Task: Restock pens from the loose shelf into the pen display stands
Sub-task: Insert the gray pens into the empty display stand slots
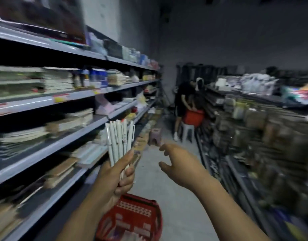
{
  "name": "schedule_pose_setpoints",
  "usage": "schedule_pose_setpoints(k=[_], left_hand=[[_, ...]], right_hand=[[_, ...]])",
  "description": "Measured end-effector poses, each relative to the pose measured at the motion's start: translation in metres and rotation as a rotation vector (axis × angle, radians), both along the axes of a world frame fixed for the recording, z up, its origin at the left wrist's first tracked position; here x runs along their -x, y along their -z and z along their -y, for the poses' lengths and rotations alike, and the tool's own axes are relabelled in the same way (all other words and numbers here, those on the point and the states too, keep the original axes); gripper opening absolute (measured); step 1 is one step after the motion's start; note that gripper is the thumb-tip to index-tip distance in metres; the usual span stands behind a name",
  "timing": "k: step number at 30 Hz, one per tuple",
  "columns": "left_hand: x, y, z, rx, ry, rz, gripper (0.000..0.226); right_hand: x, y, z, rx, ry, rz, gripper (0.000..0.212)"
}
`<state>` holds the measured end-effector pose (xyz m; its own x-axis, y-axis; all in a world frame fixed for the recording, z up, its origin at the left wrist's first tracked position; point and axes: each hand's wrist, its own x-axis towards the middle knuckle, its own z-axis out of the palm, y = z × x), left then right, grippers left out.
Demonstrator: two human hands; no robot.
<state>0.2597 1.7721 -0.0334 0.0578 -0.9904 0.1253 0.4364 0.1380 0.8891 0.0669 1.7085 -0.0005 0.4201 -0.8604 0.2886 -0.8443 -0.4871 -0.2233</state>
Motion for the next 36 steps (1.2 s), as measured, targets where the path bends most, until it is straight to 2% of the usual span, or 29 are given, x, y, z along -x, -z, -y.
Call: schedule_pose_setpoints(k=[3,6,10,16,22,29,36], left_hand=[[0.049,0.014,0.073,-0.024,0.013,0.039,0.016],[0.084,0.035,0.15,-0.035,0.029,0.075,0.024],[0.117,0.053,0.252,-0.037,0.109,0.04,0.021],[0.149,0.056,0.409,-0.026,0.167,0.043,0.026],[0.186,0.064,0.55,-0.068,0.18,0.043,0.025],[0.231,0.089,0.725,-0.055,0.121,0.061,0.027],[0.251,0.075,0.893,-0.1,-0.04,0.014,0.024]], right_hand=[[0.05,0.009,0.054,-0.012,0.065,0.007,0.048],[0.088,0.027,0.112,0.0,0.124,0.0,0.046],[0.123,0.045,0.199,-0.005,0.177,-0.091,0.043],[0.158,0.038,0.348,-0.022,0.224,-0.215,0.043],[0.192,0.048,0.48,-0.055,0.263,-0.147,0.044],[0.236,0.074,0.665,-0.039,0.206,-0.09,0.046],[0.245,0.069,0.865,-0.064,0.047,-0.064,0.045]])
